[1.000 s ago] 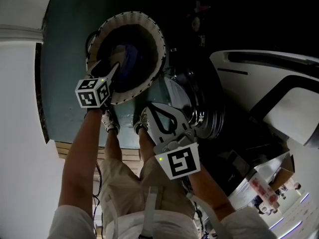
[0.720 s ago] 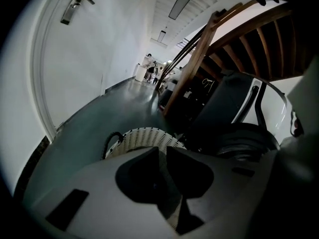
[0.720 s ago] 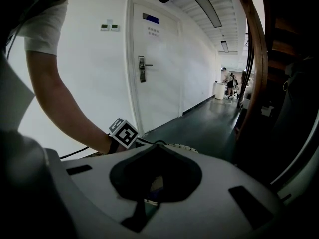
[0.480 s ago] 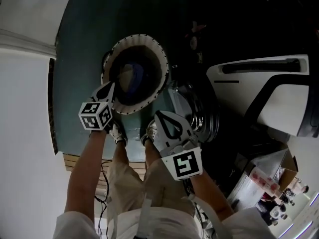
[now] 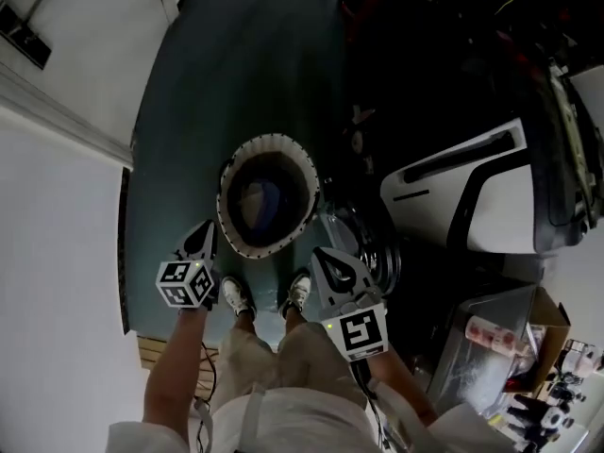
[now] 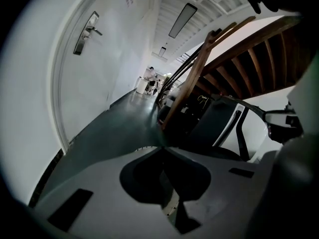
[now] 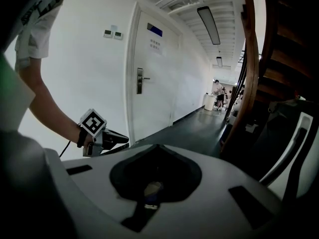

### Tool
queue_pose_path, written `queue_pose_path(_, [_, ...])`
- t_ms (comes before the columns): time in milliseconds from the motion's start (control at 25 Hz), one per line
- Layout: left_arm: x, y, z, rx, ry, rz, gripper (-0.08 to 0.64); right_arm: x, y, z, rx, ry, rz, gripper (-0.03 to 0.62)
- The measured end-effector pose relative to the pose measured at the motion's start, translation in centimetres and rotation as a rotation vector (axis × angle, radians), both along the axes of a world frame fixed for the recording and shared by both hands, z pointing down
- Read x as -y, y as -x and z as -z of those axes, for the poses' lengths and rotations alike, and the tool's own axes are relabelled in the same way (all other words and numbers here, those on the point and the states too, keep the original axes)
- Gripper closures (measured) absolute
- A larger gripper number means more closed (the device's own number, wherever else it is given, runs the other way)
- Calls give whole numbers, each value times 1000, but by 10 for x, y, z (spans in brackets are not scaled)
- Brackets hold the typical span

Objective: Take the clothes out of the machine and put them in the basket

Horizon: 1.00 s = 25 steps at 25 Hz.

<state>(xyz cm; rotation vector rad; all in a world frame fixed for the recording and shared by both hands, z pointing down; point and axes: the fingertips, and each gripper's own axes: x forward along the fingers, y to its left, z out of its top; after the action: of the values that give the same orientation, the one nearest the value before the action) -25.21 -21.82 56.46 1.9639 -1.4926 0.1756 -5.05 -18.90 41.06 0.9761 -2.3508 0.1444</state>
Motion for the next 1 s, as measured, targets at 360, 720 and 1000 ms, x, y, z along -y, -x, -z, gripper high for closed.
queue_pose_path(360, [16, 13, 138, 57, -220, -47, 545, 10, 11, 93, 56, -148, -24, 581])
queue_pose_path(720, [18, 5, 260, 57, -389, -47, 545, 23, -14, 176, 102, -296, -88, 581])
queue_pose_path(1000, [6, 12, 361, 61, -552, -2, 545, 22, -45, 207, 124, -355, -130, 581])
